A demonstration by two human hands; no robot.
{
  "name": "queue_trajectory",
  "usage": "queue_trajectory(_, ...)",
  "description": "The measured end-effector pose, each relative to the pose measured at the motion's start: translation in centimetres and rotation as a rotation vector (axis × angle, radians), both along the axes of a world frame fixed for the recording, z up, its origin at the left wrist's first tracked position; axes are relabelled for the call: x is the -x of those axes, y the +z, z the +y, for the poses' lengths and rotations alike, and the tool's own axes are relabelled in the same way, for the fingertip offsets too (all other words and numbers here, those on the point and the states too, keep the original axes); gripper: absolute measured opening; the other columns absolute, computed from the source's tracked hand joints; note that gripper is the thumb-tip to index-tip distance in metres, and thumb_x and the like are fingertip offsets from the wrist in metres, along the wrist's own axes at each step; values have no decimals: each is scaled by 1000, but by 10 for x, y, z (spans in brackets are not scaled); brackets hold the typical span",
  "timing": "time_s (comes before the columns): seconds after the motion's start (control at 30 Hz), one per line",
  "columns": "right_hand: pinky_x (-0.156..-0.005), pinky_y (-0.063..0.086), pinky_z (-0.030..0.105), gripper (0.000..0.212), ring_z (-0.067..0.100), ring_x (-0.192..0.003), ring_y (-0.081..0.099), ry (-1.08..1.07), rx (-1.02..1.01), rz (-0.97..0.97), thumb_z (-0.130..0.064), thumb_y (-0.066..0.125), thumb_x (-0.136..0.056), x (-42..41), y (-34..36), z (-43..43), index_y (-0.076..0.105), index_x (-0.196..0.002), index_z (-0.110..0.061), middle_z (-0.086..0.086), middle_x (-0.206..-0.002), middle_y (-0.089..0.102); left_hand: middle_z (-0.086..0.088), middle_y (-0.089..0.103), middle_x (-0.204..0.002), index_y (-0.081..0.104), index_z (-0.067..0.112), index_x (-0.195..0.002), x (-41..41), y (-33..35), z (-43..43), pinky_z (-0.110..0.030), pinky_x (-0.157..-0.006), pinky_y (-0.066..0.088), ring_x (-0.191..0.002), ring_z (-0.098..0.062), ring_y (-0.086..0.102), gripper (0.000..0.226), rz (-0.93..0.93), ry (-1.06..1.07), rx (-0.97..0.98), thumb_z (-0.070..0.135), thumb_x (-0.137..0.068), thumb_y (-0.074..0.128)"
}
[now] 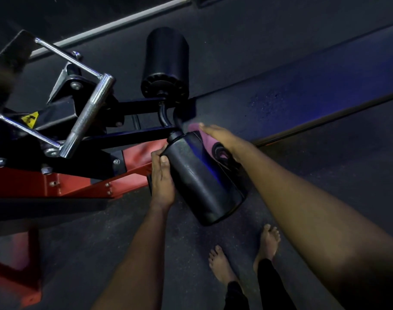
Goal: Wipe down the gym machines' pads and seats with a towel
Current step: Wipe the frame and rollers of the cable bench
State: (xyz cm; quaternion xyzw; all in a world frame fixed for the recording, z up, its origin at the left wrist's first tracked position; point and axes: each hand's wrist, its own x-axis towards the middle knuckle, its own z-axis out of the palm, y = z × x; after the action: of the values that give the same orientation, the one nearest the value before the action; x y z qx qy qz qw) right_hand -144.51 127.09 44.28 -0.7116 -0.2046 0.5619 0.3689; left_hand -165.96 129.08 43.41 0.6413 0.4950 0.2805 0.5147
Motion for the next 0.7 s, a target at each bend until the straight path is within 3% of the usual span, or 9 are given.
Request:
queue_trajectory(0.1,-103,51,38,62,26,-119,64,-38,20,-28,-69,55,-91,3,-1,-13,63,-136,-28,6,-134,65,27,62,-108,47,43,-115,4,-1,3,-41,-102,44,-107,-2,57,28,2,-17,55,59,-99,31)
queue_trajectory(0.17,-110,44,39,54,28,-127,57,-2,4,-292,-66,47,-98,15,8,-26,56,-141,-35,5,-144,58,33,62,-105,48,49,-112,7,0,2,-41,-101,44,-103,6,56,23,-3,-16,88,59,-98,32)
queue_trajectory(0.23,-106,42,41,58,36,-129,53,73,49,-561,-69,37,-99,36,30,-48,37,-152,-45,9,-150,47,40,61,-106,47,63,-109,8,1,2,-38,-102,43,-103,16,55,20,0,-15,108,56,-100,31)
queue_trajectory(0.3,-94,46,44,62,38,-119,54,105,44,-751,-70,34,-98,59,48,-76,23,-156,-50,12,-142,44,33,63,-109,48,62,-108,9,3,4,-44,-104,45,-106,8,57,19,2,-33,104,57,-100,32)
queue_trajectory(0.4,-89,49,44,65,35,-112,52,148,37,-908,-68,34,-99,78,54,-97,15,-158,-49,12,-138,41,14,65,-114,51,45,-111,13,2,8,-52,-104,44,-111,-12,58,22,-18,-59,129,57,-100,36)
queue_trajectory(0.5,-96,46,47,62,42,-118,53,123,101,-816,-70,32,-99,65,48,-72,17,-156,-52,15,-145,39,5,64,-113,57,29,-112,8,10,5,-42,-101,45,-110,-15,58,23,16,-14,-28,34,-103,36)
queue_trajectory(0.57,-107,40,46,60,43,-129,50,139,121,-642,-70,33,-99,41,38,-45,24,-155,-51,14,-153,39,-11,60,-105,59,8,-104,-7,19,5,-48,-94,43,-103,-30,55,28,173,102,-232,24,-96,37)
queue_trajectory(0.7,-117,34,39,56,32,-142,43,197,35,-488,-64,35,-102,16,30,-23,35,-155,-44,1,-160,40,-22,61,-110,59,6,-113,-49,41,1,-46,-94,38,-106,-40,53,52,458,122,-261,49,-96,37)
